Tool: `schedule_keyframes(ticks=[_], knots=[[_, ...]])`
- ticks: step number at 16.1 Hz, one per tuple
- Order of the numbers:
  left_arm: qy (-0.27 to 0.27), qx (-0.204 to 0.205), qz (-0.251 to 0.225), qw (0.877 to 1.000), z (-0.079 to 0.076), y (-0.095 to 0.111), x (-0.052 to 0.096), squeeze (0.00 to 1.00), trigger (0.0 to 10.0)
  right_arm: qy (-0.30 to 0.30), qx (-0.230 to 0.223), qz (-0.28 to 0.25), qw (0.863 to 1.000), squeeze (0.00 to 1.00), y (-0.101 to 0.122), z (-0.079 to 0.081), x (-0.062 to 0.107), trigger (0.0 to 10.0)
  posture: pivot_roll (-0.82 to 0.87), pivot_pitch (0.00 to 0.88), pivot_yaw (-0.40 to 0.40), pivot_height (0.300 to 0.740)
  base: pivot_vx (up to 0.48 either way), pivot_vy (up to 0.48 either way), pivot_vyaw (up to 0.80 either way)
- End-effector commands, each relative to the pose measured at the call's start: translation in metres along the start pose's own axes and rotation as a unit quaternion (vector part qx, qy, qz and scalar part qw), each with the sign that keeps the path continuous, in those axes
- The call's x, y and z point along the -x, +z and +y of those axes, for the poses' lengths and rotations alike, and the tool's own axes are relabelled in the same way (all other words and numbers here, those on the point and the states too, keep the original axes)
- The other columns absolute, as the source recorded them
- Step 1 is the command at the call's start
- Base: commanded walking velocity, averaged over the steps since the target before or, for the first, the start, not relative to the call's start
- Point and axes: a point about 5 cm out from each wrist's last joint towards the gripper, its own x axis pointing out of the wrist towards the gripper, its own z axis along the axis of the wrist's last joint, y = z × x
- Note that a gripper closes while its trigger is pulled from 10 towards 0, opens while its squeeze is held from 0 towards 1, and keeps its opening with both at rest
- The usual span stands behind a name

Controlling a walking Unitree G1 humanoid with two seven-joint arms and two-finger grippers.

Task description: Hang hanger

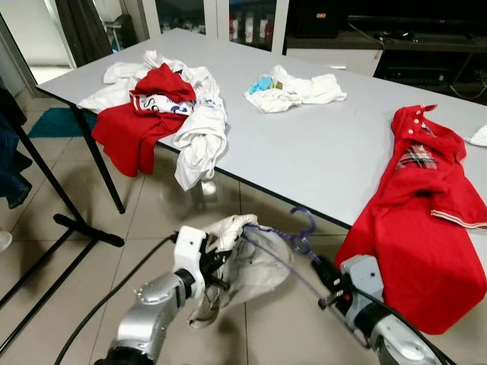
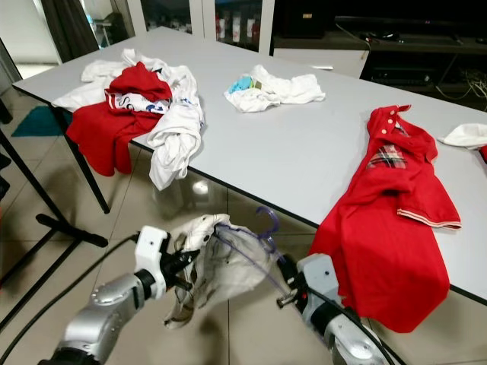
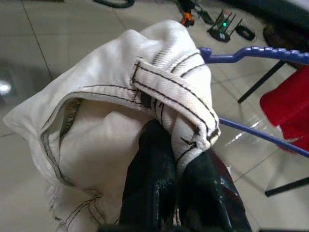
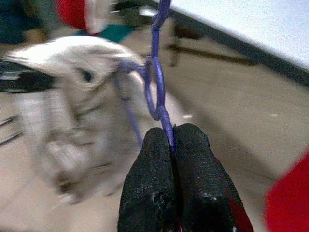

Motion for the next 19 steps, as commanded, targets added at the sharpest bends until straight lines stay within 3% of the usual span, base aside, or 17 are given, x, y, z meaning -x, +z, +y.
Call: schedule_keyframes(ticks=[1,3,5,9,11,13,15,19], knots=[[0.004,-0.01,0.007,1.0,0.001,-0.002,-0.001,0.0,10.0,0.011,-0.011,-0.018,1.0,0.0,0.006,-0.002,0.001,10.0,-0.09,0.0,0.011,0.74,0.0,0.0,0.0],[0.019,-0.014,0.033,0.999,0.009,-0.017,-0.001,0.0,10.0,0.042,-0.008,0.02,0.999,0.0,-0.011,-0.006,0.013,10.0,-0.1,0.0,0.011,0.74,0.0,0.0,0.0],[0.029,-0.019,0.057,0.998,0.013,-0.03,-0.002,0.0,10.0,0.02,0.003,0.038,0.999,0.0,-0.021,-0.018,0.018,10.0,-0.1,0.0,0.012,0.74,0.0,0.0,0.0],[0.056,-0.016,0.086,0.995,0.017,-0.045,-0.006,0.0,10.0,-0.058,0.015,0.077,0.995,0.0,-0.038,-0.035,-0.001,10.0,-0.11,0.0,0.015,0.74,0.0,0.0,0.0],[0.062,-0.018,0.087,0.994,0.02,-0.045,-0.008,0.0,10.0,-0.06,0.003,0.074,0.995,0.0,-0.038,-0.033,-0.01,10.0,-0.1,0.0,0.012,0.74,0.0,0.0,0.0],[0.08,-0.012,0.092,0.992,0.025,-0.046,-0.008,0.0,10.0,-0.003,-0.05,0.071,0.996,0.0,-0.04,-0.021,-0.014,10.0,-0.09,0.0,0.009,0.74,0.0,0.0,0.0],[0.099,-0.013,0.104,0.99,0.031,-0.051,-0.005,0.0,10.0,0.084,-0.096,0.086,0.988,0.0,-0.049,-0.011,-0.004,10.0,-0.09,0.0,0.009,0.74,0.0,0.0,0.0],[0.123,-0.006,0.11,0.986,0.04,-0.052,-0.001,0.0,10.0,0.109,-0.09,0.108,0.984,0.0,-0.054,-0.021,0.008,10.0,-0.1,0.0,0.01,0.74,0.0,0.0,0.0]])
